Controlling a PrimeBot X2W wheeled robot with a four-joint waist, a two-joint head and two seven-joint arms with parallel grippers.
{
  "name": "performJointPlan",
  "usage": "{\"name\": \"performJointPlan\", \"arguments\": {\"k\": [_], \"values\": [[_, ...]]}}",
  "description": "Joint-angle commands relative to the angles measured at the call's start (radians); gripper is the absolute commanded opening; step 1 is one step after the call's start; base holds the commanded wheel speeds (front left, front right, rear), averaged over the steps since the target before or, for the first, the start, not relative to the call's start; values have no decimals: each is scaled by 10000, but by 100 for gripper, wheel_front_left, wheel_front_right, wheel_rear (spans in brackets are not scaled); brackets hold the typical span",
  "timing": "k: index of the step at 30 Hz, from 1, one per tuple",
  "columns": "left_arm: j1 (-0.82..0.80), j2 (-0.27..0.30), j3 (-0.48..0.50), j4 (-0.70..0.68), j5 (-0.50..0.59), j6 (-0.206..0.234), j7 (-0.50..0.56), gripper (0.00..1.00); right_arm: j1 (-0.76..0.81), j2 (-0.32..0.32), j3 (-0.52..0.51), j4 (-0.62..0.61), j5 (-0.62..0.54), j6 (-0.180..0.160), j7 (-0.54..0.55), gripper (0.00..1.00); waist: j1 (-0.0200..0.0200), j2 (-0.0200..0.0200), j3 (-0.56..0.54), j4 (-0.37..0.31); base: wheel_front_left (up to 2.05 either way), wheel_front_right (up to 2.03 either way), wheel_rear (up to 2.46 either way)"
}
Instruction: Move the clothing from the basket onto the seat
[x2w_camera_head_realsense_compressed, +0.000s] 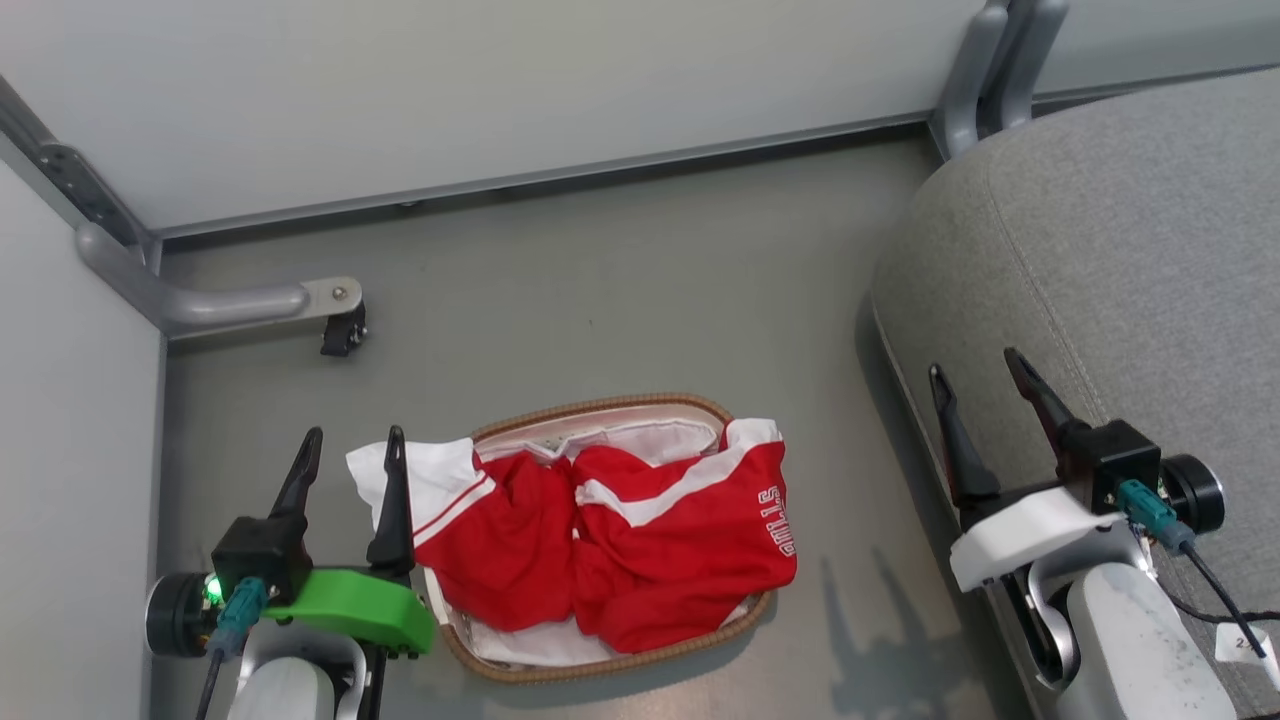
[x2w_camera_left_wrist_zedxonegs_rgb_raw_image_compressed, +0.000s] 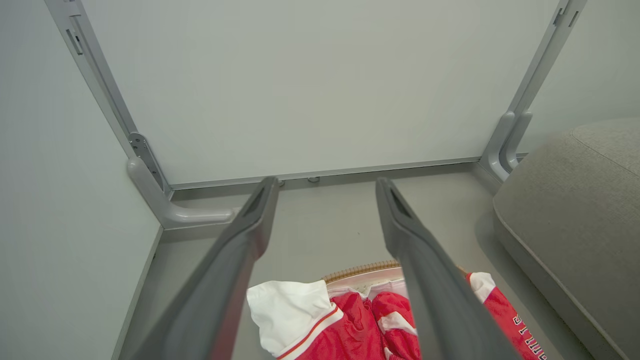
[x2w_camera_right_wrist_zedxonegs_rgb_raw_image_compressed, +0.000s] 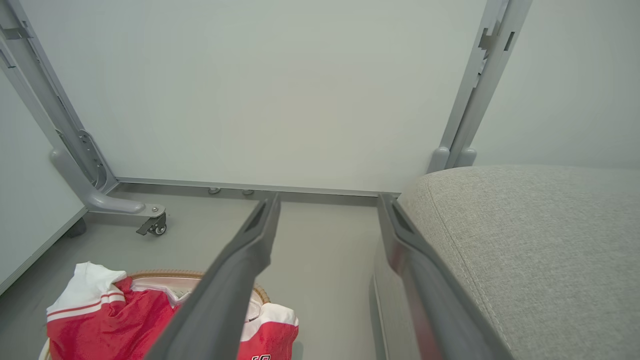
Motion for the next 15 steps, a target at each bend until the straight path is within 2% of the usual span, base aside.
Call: {"name": "performJointPlan", "arguments": {"k": [1,15], "values": [[-376,11,-47,46,-50,-29,1,100,-264,6,14,-130,1,-3,-49,100,-1,0,915,-231,0,0,0],[-2448,405,-871,673,114,-30,2,100,-1709,133,429,-1238,486,-5,-51,100,-1,0,3471,-867,0,0,0]]}}
